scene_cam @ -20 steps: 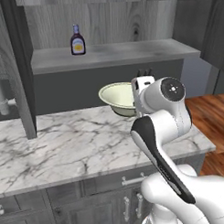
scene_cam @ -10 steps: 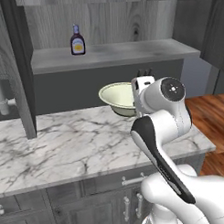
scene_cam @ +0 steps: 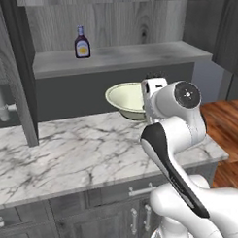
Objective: Pick the mug and place it in the sink. Pick the bowl and place it in the open cabinet and then close the cabinet.
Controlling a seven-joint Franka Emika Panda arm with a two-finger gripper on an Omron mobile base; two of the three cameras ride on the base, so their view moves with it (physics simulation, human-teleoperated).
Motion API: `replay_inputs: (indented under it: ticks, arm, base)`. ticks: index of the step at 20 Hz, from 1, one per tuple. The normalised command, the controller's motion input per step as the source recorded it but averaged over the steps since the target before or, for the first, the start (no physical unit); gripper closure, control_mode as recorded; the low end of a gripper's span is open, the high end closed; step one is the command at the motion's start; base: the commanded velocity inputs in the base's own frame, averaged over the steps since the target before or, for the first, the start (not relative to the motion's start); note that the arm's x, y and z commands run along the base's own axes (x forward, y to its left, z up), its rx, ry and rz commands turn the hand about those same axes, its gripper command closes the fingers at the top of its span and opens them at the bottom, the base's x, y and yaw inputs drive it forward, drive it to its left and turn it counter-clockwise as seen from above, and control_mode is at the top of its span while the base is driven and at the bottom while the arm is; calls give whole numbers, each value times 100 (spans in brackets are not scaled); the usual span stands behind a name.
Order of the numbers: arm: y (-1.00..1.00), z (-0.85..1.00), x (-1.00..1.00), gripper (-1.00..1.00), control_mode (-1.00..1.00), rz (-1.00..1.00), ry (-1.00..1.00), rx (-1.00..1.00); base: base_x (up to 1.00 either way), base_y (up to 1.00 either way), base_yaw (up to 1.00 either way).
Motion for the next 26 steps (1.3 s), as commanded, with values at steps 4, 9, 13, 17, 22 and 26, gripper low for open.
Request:
replay_inputs:
  ticks: [4,9,13,17,22,26]
  arm:
    - [-7,91,-39,100,-100,0,-31,0]
    - [-8,73,-23,100,-100,0,-25,0]
    - [-29,38,0,100,-100,0,-9,2]
    - [-28,11,4,100,-100,0,0,1]
    - [-15,15,19,100,-100,0,-1,0]
    - [-8,4,49,100,-100,0,0,0]
  base:
    - [0,0,0]
    - [0,0,0]
    - [0,0,0]
    - [0,0,0]
    - [0,0,0]
    - [0,0,0]
